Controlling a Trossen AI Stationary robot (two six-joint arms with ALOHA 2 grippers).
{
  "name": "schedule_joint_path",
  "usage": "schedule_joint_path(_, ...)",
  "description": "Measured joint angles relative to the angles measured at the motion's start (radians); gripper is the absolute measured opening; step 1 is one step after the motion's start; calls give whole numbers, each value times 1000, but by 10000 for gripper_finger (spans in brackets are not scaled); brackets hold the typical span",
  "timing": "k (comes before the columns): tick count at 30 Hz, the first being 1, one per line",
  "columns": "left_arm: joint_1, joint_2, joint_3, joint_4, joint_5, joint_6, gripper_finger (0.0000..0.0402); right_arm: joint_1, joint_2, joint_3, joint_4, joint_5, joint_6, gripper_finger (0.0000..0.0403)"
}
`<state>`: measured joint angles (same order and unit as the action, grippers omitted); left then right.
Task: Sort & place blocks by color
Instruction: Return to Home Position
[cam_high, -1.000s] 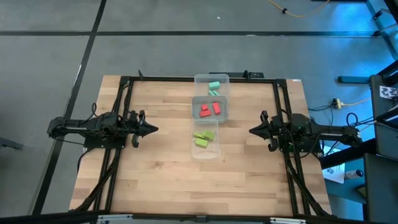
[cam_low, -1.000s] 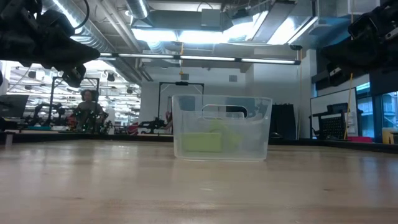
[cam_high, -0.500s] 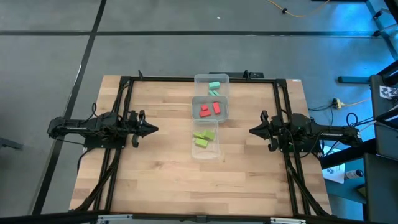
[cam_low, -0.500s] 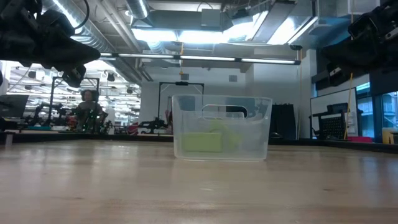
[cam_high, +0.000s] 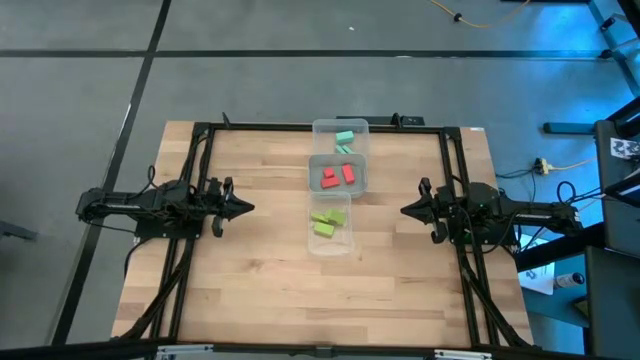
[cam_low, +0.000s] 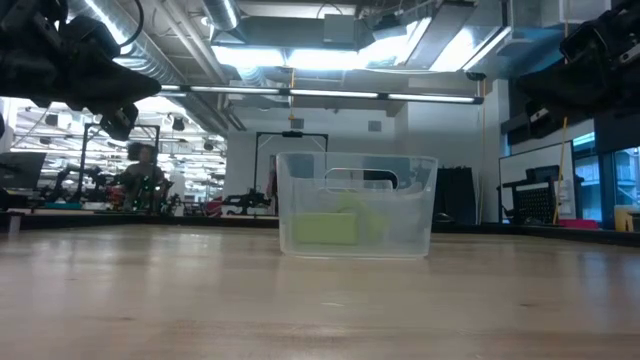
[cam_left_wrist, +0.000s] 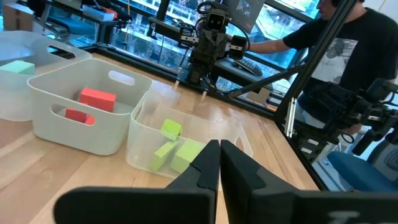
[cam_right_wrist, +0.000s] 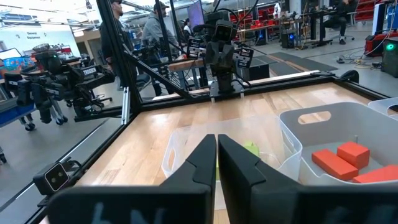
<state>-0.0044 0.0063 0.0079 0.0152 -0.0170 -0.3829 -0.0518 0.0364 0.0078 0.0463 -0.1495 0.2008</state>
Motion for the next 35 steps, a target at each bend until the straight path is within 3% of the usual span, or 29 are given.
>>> schedule_joint_path(20,0,0,0,0,0,0,22,0,0,0,0,0,0,20)
schedule_joint_path(35,0,0,0,0,0,0,2,0,0,0,0,0,0,20)
